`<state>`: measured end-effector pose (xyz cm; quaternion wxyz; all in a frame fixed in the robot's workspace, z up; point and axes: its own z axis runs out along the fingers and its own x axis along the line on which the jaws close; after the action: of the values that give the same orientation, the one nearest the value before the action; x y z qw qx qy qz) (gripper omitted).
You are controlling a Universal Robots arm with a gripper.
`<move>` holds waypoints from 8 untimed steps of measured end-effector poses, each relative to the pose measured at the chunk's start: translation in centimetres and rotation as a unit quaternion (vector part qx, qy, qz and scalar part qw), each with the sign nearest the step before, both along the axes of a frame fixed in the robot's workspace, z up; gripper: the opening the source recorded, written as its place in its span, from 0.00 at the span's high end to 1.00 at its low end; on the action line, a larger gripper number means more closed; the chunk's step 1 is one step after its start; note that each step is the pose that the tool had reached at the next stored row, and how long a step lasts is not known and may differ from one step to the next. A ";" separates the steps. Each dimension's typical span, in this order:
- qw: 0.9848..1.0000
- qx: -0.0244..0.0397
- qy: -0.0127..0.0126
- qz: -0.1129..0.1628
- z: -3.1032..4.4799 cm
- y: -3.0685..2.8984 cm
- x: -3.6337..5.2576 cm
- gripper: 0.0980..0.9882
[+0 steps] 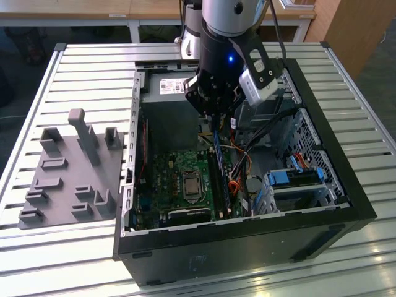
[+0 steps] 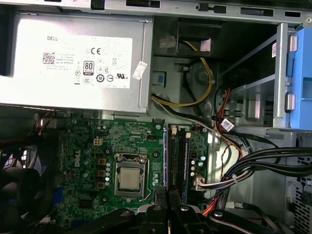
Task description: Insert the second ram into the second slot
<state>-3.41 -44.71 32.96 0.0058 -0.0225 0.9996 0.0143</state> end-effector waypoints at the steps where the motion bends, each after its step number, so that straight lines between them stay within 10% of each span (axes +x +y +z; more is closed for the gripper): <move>1: 1.000 0.000 0.000 0.000 -0.02 0.00 0.00 0.96; 8: 1.000 0.000 0.000 0.000 -0.21 -0.02 -0.01 0.96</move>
<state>-3.41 -44.72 32.76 0.0058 -0.0224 0.9996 0.0144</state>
